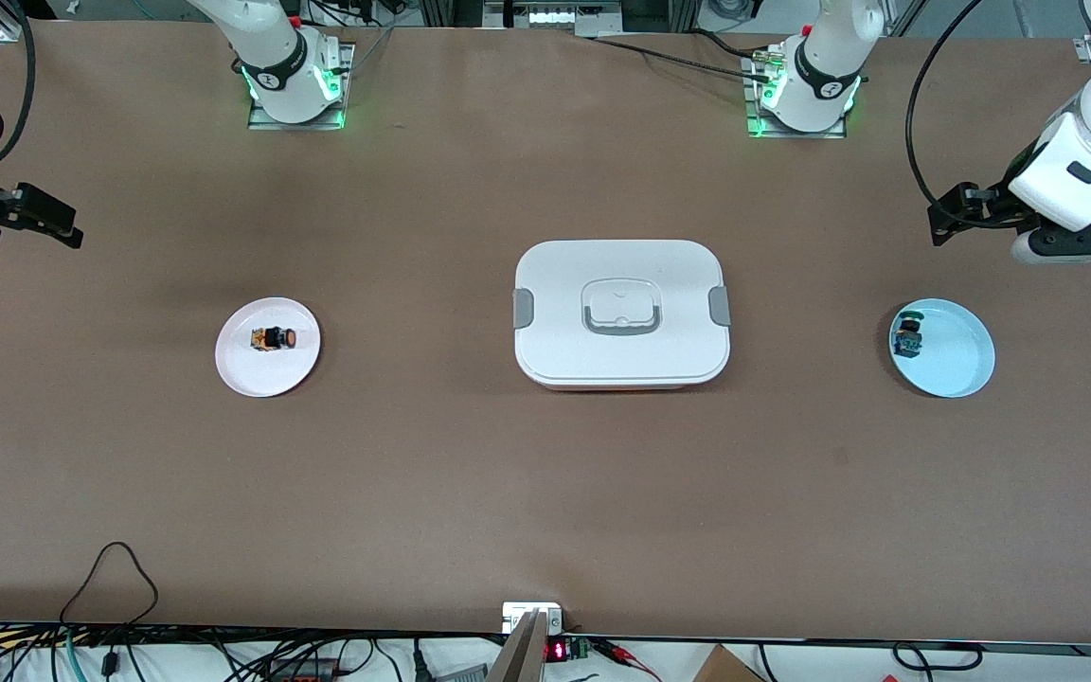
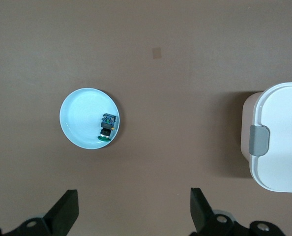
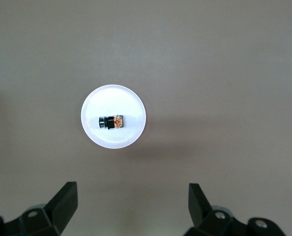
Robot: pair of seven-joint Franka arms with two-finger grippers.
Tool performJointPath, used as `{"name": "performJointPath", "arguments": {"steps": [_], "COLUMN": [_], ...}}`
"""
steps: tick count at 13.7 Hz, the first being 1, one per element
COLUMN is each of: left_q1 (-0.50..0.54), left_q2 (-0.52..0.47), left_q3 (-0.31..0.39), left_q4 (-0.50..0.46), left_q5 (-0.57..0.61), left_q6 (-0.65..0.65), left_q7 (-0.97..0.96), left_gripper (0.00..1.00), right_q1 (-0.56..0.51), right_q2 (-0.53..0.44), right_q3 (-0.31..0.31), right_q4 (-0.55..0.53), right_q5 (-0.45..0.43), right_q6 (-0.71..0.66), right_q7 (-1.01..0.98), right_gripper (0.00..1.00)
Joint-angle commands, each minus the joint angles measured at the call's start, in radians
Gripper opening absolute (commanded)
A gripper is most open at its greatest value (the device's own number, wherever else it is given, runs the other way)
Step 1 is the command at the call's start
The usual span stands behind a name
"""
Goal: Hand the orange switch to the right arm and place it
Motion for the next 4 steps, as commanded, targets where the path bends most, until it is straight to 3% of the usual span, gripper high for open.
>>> {"name": "performJointPath", "arguments": {"steps": [1,4], "left_q1": [-0.005,-0.005], "left_q2": [-0.002,-0.002], "left_q3": [0.005,0.005], "left_q4": [0.017,0.017], "left_q5": [-0.014,-0.014], "left_q6": [-0.02,-0.022], "left_q7": [-0.005,-0.005], "left_gripper": [1.0,1.0], "right_q1": [-0.007,-0.007], "right_q2": [-0.036,-0.037], "right_q3": [0.009,0.009], "right_q4": [-0.026,-0.022], "right_q5": [-0.005,-0.005], "right_q6": [-0.014,-0.017], "right_q7": [0.038,0.03], "right_gripper": [1.0,1.0]}}
